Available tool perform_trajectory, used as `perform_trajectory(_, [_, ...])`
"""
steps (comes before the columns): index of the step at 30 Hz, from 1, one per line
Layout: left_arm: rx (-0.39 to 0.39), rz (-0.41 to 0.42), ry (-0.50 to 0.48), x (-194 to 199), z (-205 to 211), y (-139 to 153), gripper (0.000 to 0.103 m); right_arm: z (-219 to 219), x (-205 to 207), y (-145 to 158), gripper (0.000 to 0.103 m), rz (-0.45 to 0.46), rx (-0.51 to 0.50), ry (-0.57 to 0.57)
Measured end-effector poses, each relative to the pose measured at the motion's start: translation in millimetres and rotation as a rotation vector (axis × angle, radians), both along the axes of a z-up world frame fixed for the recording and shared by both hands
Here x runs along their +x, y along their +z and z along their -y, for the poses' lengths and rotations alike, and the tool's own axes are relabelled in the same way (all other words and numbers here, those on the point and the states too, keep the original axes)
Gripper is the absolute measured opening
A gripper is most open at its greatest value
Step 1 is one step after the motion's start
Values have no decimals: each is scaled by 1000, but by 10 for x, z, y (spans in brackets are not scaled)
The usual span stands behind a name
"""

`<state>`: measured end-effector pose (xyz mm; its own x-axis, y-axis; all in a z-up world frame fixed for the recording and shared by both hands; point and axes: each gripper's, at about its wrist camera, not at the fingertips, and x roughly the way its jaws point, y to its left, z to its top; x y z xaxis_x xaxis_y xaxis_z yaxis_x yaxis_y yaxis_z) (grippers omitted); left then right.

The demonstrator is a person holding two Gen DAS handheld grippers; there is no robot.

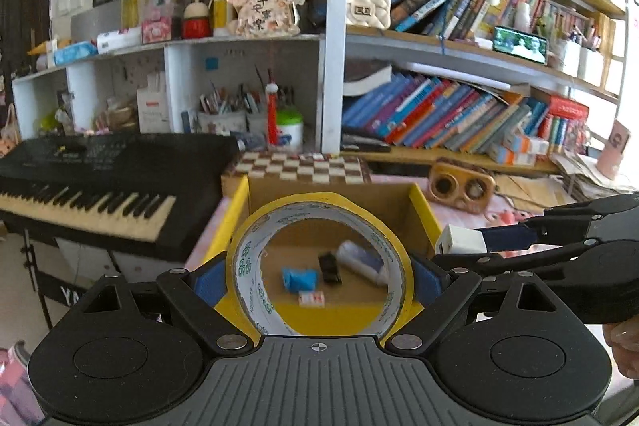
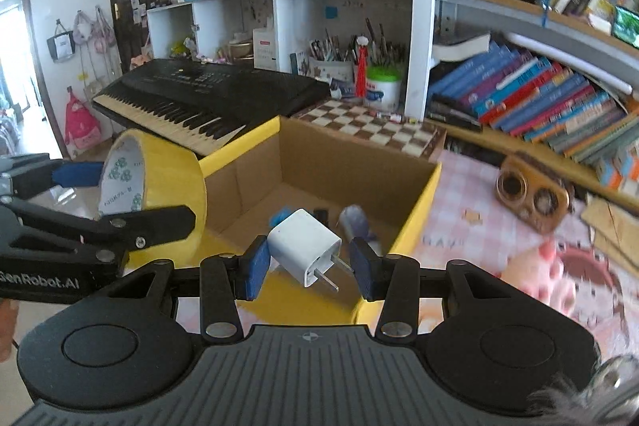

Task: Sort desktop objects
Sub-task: 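Carry the tape roll and white plug with both tools over the yellow box, then open the left tool dropping the tape while the right tool releases the plug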

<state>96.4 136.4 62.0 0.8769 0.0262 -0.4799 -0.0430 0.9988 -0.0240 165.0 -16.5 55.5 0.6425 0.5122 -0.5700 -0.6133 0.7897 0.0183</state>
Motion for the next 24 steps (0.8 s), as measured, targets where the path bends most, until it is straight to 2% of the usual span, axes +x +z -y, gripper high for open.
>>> perform_trajectory(7, [49, -35, 12, 495, 17, -88, 91, -114, 635, -24, 41, 20, -49, 38])
perform_trajectory(12, [83, -103, 35, 863, -8, -275, 91, -198, 930, -117, 41, 10, -96, 95])
perform_trajectory(17, [156, -213, 6, 1140, -54, -536, 91, -357, 1106, -341, 41, 4, -222, 209])
perform_trajectory(24, [223, -345, -44, 1329, -42, -779, 92, -556, 1241, -664, 41, -40, -400, 405])
